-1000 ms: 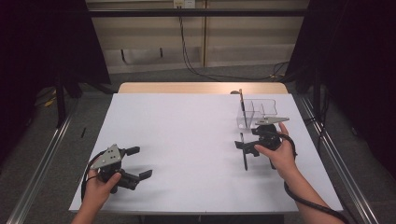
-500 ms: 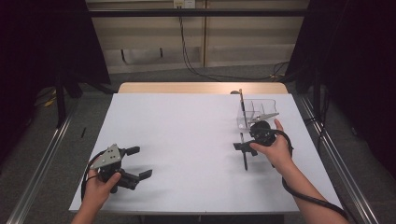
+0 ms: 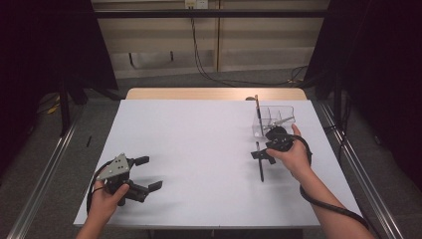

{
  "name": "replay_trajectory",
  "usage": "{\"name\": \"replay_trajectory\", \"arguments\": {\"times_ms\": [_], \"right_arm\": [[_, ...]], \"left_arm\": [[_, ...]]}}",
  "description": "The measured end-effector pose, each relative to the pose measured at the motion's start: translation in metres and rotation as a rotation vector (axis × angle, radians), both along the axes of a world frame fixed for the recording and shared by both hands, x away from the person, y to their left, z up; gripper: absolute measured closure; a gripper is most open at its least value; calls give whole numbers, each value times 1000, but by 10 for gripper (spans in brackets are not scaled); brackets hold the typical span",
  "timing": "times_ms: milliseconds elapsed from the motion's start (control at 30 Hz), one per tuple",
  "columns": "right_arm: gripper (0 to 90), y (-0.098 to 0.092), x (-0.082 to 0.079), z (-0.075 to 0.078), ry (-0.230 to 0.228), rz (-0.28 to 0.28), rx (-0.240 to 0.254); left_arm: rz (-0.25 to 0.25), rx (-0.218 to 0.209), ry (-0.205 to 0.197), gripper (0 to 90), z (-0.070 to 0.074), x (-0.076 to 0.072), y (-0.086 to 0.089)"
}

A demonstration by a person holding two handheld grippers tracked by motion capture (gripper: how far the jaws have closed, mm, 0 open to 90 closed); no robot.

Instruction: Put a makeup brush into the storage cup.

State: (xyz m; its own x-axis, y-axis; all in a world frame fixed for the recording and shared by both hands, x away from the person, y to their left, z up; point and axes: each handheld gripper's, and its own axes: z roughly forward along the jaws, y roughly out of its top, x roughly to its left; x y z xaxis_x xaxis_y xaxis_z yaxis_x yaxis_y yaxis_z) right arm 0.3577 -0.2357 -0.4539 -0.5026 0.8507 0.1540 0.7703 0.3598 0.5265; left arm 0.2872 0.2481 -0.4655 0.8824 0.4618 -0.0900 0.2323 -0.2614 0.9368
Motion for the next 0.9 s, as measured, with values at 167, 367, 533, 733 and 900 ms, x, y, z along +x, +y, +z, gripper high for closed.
{"name": "replay_trajectory", "arguments": {"times_ms": [167, 367, 533, 733, 900], "right_arm": [[263, 1, 1, 0, -1, 3, -11], [322, 1, 4, 2, 36, -12, -27], [355, 3, 7, 1, 78, -51, -37], [435, 6, 11, 0, 106, -71, -63], [545, 10, 13, -3, 128, -76, -99]], "left_arm": [[-4, 1, 4, 0, -1, 0, 0], [-12, 3, 1, 0, 0, 0, -1], [-15, -2, 5, 0, 0, 0, -2], [-16, 5, 1, 0, 0, 0, -2], [-18, 6, 2, 0, 0, 0, -2]]}}
